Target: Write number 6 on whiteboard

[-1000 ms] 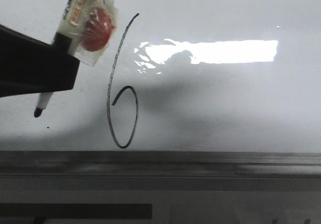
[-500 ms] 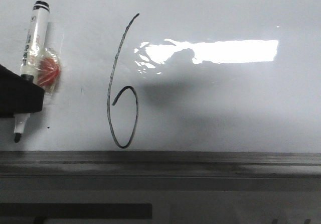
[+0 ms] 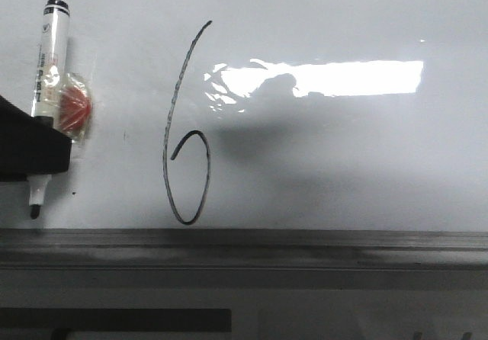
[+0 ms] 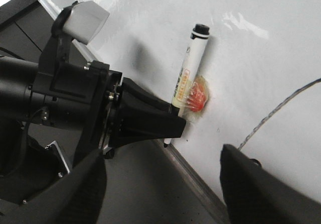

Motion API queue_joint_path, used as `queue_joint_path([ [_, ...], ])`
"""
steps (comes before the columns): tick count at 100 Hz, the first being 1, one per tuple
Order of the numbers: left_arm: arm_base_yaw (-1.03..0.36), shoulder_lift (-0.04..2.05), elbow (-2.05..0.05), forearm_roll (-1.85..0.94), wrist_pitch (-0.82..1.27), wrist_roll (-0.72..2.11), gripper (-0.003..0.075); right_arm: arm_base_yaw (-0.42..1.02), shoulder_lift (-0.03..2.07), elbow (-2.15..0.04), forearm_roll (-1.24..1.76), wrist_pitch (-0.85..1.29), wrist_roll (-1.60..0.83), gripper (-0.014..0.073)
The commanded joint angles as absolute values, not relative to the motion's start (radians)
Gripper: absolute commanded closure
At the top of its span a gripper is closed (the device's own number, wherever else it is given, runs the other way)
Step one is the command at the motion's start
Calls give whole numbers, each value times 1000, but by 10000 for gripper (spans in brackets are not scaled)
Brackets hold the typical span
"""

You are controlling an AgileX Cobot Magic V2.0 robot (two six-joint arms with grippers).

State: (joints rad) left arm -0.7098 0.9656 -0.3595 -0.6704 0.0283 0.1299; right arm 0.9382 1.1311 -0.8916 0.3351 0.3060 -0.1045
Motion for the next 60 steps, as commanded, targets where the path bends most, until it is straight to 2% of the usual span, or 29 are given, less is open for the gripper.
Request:
queue_joint_path([
  [1, -699, 965, -381, -688, -25, 120, 529, 930, 1108, -920, 343, 251, -108, 169],
  [17, -699, 933, -381, -688, -25, 120, 299, 930, 1108, -920, 343, 252, -108, 169],
  [31, -699, 886, -381, -688, -13, 120, 267, 930, 1108, -920, 343, 254, -108, 186],
  [38, -699, 845, -381, -688, 12, 120, 268, 930, 1099, -920, 343, 266, -108, 265],
  [41, -699, 819, -381, -688, 25, 120, 272, 930, 1094, -920, 343, 271, -108, 336],
  [48, -699, 758, -381, -686, 53, 120, 318, 930, 1066, -914, 341, 273, -108, 518],
  [53, -699, 708, -381, -686, 63, 120, 418, 930, 1040, -906, 330, 273, -108, 650],
  [58, -699, 647, -381, -683, 68, 130, 580, 930, 1003, -893, 326, 271, -108, 657],
  [60, -699, 632, -381, -675, 68, 132, 623, 930, 994, -889, 326, 268, -108, 657],
])
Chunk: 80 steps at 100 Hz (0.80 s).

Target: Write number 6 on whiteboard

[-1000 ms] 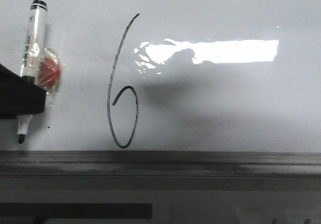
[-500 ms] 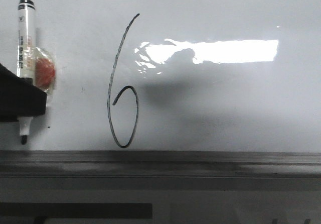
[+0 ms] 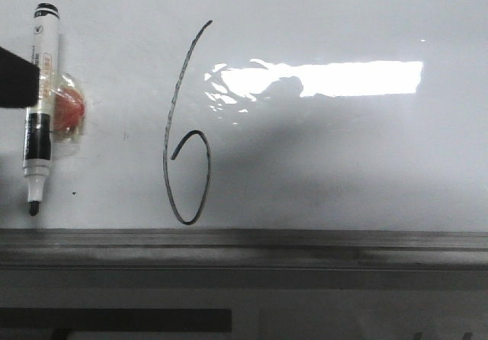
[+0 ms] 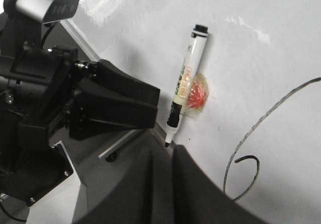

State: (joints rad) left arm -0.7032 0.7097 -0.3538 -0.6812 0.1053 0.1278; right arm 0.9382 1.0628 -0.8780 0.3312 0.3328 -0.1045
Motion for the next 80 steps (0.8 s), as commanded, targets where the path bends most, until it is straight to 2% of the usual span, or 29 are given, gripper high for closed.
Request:
queue_joint_path([
  [1, -699, 624, -381, -672, 68, 131, 665, 930, 984, -886, 322, 264, -108, 657],
  [4, -699, 584, -381, -658, 68, 140, 738, 930, 957, -872, 313, 254, -108, 657],
  [22, -699, 376, -372, -582, 66, 166, 739, 930, 786, -728, 230, 163, -108, 657],
  [47, -699, 117, -264, -532, 75, 258, 739, 930, 502, -429, 185, -85, -108, 657],
  [61, -699, 31, -193, -442, 82, 258, 739, 930, 365, -279, 138, -160, -127, 657],
  [80, -699, 15, -133, -405, 82, 258, 739, 930, 264, -165, 138, -167, -127, 657],
])
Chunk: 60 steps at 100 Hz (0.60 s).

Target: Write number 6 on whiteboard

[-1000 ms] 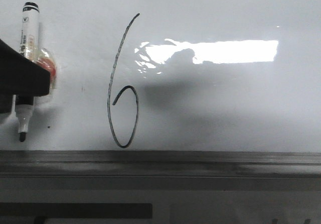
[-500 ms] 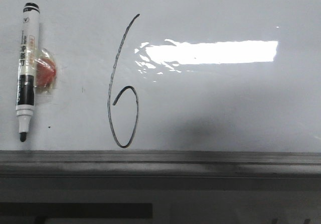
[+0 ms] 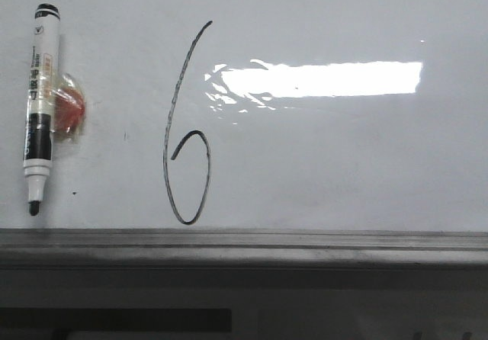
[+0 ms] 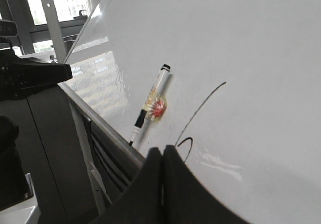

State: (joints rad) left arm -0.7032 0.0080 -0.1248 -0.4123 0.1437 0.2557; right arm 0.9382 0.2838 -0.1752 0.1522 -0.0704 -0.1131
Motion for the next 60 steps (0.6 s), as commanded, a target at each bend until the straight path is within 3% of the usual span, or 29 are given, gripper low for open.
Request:
queue_joint_path([
  [1, -699, 15, -131, -405, 80, 258, 739, 930, 259, -163, 138, -167, -127, 657],
  [60, -699, 15, -88, -405, 80, 258, 739, 930, 256, -122, 138, -147, -127, 657],
])
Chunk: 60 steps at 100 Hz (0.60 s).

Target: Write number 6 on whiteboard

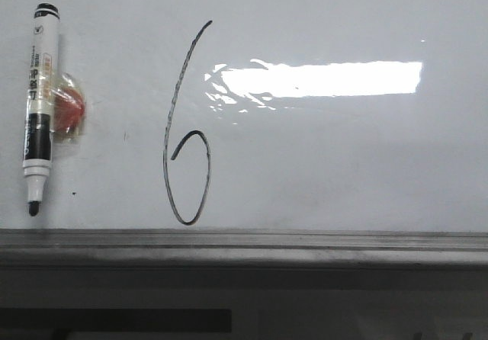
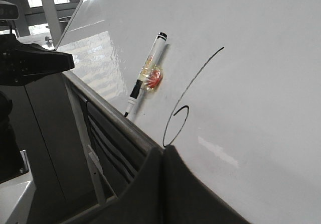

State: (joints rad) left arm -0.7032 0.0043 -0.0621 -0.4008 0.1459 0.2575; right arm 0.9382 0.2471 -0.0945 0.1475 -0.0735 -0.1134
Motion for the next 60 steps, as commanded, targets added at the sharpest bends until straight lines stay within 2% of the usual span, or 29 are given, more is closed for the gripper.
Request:
queue_joint_path([
  [1, -699, 15, -88, -405, 80, 258, 739, 930, 256, -122, 138, -147, -127, 657],
  [12, -687, 15, -88, -308, 78, 253, 739, 930, 256, -122, 138, -147, -127, 657],
  [24, -596, 15, -88, -206, 45, 117, 739, 930, 256, -122, 138, -147, -127, 657],
  [60, -128, 12, -34, -53, 23, 57, 739, 930, 256, -122, 138, -147, -127, 657],
])
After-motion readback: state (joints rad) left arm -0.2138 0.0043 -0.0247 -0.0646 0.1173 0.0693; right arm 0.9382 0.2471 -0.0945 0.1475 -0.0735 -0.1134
